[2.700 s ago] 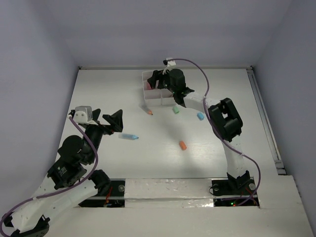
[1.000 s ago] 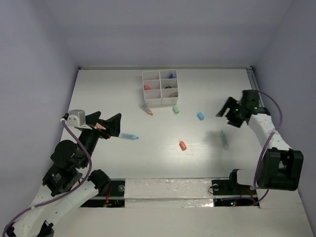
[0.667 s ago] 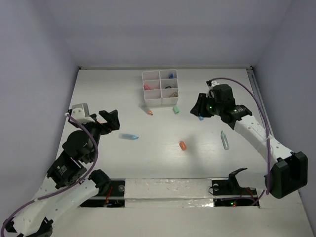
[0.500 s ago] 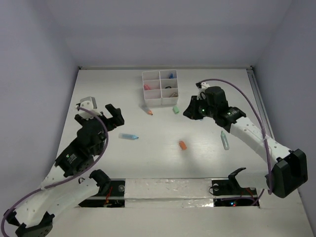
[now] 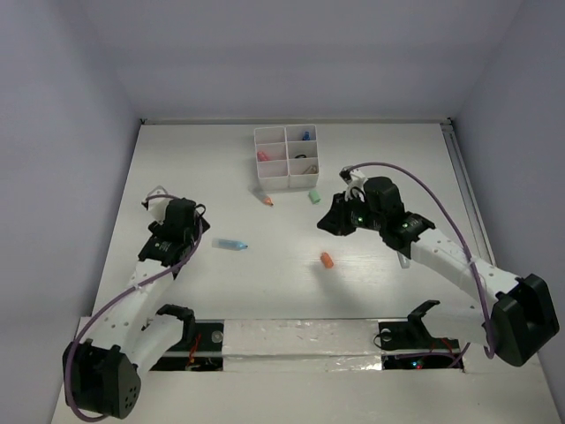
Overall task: Sort the stationery into containers
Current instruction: Pick up the pen from the center of the board.
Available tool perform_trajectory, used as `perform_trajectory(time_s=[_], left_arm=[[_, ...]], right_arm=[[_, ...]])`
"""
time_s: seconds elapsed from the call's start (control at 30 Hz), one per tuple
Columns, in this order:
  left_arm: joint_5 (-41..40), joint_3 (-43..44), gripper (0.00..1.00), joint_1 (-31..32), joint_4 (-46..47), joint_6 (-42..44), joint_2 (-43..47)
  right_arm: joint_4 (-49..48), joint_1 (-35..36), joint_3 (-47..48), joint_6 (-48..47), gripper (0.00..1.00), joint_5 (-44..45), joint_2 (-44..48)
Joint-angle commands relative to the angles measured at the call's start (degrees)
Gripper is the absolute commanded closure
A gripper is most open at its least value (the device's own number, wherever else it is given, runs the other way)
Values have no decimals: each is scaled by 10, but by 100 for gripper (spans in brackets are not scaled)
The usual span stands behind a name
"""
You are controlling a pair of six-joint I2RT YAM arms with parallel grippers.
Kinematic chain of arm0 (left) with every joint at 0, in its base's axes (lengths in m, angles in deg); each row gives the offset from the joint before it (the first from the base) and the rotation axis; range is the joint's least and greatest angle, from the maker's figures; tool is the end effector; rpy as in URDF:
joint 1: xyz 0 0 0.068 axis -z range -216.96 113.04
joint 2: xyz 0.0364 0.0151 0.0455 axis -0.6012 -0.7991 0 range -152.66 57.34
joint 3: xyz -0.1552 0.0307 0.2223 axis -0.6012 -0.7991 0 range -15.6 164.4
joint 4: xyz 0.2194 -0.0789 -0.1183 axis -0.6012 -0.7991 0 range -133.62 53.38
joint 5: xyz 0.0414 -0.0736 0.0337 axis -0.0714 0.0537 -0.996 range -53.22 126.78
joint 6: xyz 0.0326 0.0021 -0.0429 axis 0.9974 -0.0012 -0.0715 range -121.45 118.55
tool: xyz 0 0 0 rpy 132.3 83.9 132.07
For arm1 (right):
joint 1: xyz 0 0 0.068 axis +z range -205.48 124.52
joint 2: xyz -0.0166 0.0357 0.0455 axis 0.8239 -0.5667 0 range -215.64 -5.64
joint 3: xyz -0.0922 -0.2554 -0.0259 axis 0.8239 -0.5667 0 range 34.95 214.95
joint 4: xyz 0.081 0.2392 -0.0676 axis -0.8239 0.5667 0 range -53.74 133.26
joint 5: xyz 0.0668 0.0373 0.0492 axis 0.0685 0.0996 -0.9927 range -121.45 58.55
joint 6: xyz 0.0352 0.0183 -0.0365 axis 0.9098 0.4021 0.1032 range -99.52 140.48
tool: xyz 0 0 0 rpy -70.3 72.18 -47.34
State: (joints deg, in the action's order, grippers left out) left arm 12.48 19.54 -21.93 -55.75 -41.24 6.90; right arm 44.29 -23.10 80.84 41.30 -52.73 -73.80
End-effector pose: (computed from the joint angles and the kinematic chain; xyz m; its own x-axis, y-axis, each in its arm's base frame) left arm 0.1890 -0.0355 0.2501 -0.3611 -0.5071 -0.7826 -0.4198 0.8378 -0.3491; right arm 0.2160 0.1523 0.2672 -0.6698 -0.0325 -0.7418 -0.5622 0.6748 0.4781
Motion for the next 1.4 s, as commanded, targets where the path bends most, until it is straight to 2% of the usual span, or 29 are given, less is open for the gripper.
perform_trajectory(time_s=[0.0, 0.1, 0.37, 0.53, 0.67, 0.8, 1.03, 1.37], left_arm=[[31, -33, 44, -58, 68, -48, 10], [26, -42, 48, -103, 124, -47, -13], [20, -9, 57, -176, 225, -7, -173], [29, 42, 59, -201, 248, 9, -292], [23, 63, 61, -207, 270, 18, -320], [30, 87, 62, -207, 270, 33, -350], [19, 125, 72, -212, 230, 39, -392], [25, 138, 73, -212, 170, 45, -426]], right_arm=[[-60, 19, -17, 4, 78, -41, 27], [-68, 30, -26, 9, 77, -49, 35], [-56, 53, -24, 3, 76, -36, 54], [-57, 66, -21, 4, 75, -38, 41], [-55, 71, -19, -1, 75, -39, 31], [-56, 76, -15, -2, 75, -40, 21], [-49, 76, -11, -6, 74, -38, 17], [-39, 76, -11, -12, 73, -15, 39]])
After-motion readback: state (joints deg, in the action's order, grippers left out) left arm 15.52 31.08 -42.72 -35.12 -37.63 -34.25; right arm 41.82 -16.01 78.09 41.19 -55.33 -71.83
